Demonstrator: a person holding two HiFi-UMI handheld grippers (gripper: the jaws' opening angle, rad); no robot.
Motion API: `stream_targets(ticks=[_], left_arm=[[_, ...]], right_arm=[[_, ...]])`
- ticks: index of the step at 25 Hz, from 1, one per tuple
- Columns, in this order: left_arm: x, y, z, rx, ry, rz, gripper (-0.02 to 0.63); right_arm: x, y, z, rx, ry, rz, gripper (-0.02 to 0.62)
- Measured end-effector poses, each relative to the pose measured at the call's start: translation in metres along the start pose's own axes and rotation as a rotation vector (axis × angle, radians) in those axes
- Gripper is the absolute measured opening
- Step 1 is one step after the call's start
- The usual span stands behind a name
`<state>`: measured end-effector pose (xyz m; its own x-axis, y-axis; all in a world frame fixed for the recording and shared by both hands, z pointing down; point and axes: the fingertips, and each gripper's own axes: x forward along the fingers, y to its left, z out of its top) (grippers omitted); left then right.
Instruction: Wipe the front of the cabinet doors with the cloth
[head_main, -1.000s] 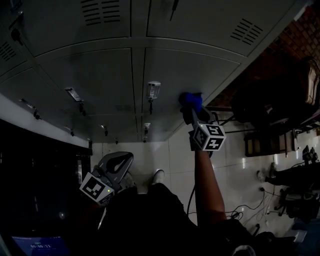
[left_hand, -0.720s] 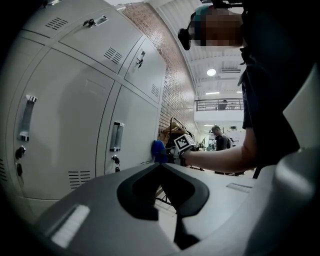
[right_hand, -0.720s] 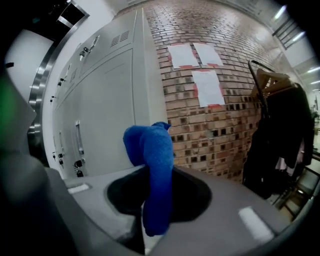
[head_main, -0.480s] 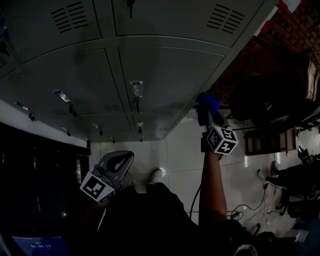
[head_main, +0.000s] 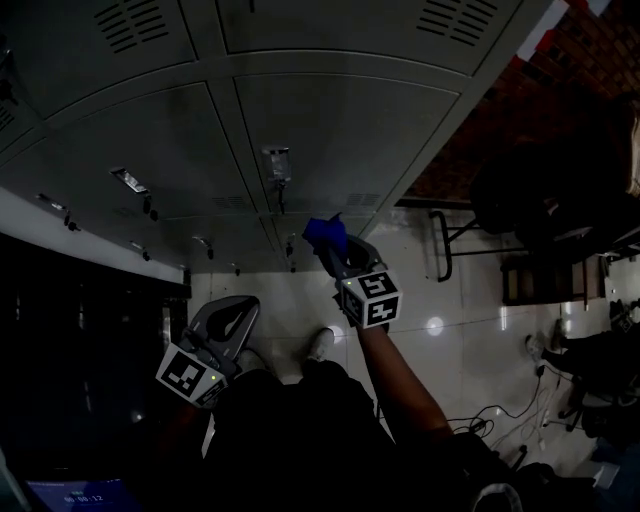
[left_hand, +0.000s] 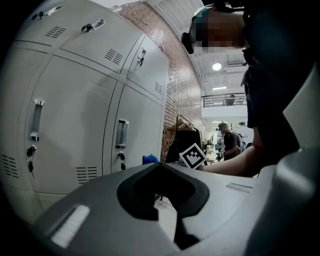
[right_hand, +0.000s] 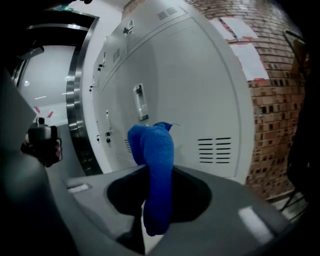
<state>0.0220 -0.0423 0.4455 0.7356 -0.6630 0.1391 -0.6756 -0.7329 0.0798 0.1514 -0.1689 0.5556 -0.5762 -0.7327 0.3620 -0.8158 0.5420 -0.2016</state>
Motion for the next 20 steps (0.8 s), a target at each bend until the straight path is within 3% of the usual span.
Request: stream_targets(ticks=[3, 8, 14, 20], left_arm=[[-0.018, 0.009, -0.004, -0.022, 0.008, 0.016, 0.000], [-0.050, 0.028, -0.004, -0.042, 0.021, 0.042, 0.000], [-0.081, 0.045, -0.005, -0.049, 0.010, 0.094, 0.000], [-0.085, 0.051, -0.006, -0.057, 0.014, 0.111, 0.000]], right_arm=[[0.032, 0.042, -0.011, -0.019, 0.049, 0.078, 0.086], [0.086, 0.073, -0.009, -0.048, 0.074, 0.102, 0.086], [0.118, 0.053, 0.002, -0.047, 0.075, 0.038, 0.086], [0.109, 0.020, 0.003, -0.028, 0.071, -0.015, 0.086]])
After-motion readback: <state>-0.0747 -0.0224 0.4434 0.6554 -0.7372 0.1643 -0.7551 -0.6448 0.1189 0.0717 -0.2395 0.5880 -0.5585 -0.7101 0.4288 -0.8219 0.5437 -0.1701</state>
